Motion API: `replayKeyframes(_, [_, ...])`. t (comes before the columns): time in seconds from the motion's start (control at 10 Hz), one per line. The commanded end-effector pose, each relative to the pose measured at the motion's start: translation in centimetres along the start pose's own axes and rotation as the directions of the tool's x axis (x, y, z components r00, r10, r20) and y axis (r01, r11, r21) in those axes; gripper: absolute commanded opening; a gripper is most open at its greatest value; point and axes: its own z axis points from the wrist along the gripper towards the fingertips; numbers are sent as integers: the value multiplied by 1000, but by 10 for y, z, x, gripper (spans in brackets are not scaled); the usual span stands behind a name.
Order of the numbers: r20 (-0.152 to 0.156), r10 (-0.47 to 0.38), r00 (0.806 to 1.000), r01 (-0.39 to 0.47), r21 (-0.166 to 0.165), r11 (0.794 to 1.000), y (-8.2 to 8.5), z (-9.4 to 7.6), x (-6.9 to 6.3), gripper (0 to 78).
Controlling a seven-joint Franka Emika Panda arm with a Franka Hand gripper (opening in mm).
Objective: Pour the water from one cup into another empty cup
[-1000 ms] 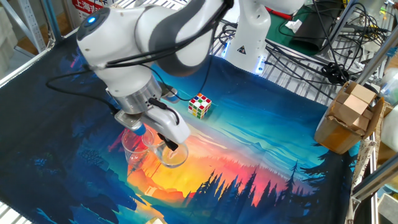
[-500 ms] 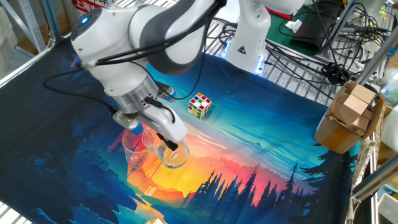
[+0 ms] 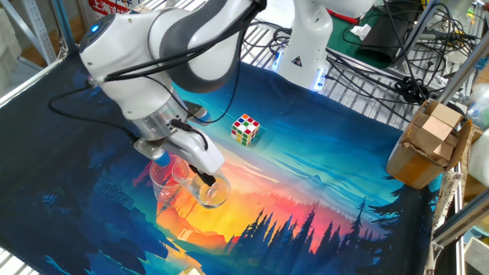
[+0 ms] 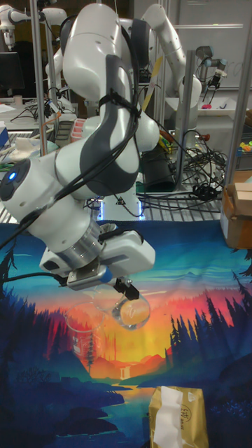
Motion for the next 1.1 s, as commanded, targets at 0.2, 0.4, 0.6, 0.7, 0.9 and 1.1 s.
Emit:
replayKeyframes(0.2, [-17, -17, 1000, 17, -50, 999, -6, -1, -7, 12])
replayKeyframes(0.4, [-23, -14, 1000, 12, -71, 997, -7, -1, -8, 12])
replayKeyframes(0.6, [-29, -6, 1000, 3, -96, 995, -7, -1, -9, 12])
replayKeyframes(0.7, [-32, -3, 999, 0, -104, 995, -7, -1, -9, 12])
replayKeyframes(0.9, [-35, 0, 999, -4, -111, 994, -9, -1, -10, 12])
replayKeyframes(1.1, [-44, 1, 999, -7, -143, 990, -14, 0, -10, 12])
